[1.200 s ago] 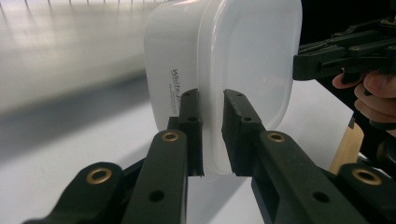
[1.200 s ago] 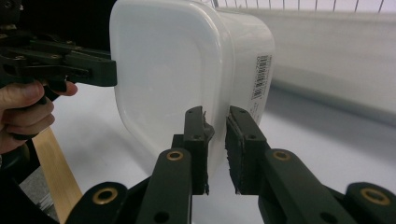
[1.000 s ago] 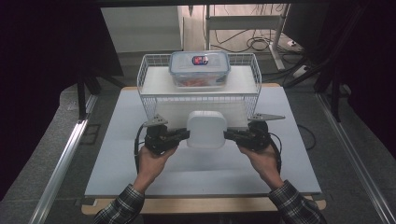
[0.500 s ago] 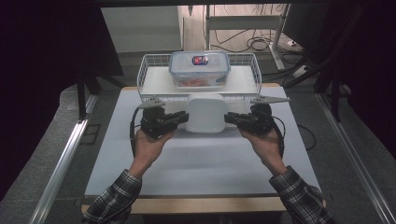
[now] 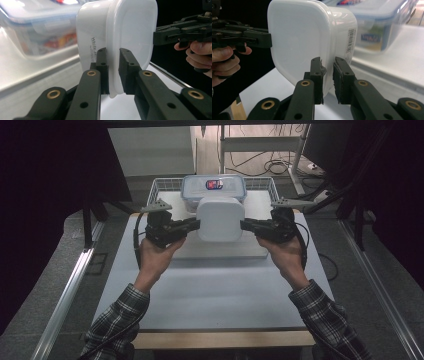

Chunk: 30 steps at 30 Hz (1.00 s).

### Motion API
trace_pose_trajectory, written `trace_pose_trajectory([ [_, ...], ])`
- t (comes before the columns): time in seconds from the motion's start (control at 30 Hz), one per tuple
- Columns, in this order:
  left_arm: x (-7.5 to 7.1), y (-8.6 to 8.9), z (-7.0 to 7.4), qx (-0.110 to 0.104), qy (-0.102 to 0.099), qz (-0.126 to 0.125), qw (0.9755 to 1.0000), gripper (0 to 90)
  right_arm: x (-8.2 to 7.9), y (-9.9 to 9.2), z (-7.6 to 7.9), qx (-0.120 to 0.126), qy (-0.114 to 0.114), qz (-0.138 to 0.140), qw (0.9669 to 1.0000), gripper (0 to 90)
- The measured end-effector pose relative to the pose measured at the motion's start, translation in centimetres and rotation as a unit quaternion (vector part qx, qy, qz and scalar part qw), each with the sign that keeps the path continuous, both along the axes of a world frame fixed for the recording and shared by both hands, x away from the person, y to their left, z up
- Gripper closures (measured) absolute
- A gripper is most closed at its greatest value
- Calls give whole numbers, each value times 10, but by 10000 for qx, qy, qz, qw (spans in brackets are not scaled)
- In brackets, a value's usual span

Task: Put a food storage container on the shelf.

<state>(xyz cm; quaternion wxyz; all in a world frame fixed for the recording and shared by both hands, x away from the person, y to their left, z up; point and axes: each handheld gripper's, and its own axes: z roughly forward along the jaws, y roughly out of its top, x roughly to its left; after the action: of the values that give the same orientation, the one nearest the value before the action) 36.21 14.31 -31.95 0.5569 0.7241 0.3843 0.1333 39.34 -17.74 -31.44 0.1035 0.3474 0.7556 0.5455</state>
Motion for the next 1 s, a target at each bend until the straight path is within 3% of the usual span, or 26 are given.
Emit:
trace_pose_trajectory([
  [0.47,23,15,40,-176,-23,37,9998,793,20,14,45,66,-144,-15,9999,779],
  [0.73,46,19,53,-251,52,112,9996,790,39,23,66,-7,-189,-161,9997,777],
  [1.0,65,22,58,-284,156,127,9994,785,58,27,72,7,-127,-231,9997,774],
])
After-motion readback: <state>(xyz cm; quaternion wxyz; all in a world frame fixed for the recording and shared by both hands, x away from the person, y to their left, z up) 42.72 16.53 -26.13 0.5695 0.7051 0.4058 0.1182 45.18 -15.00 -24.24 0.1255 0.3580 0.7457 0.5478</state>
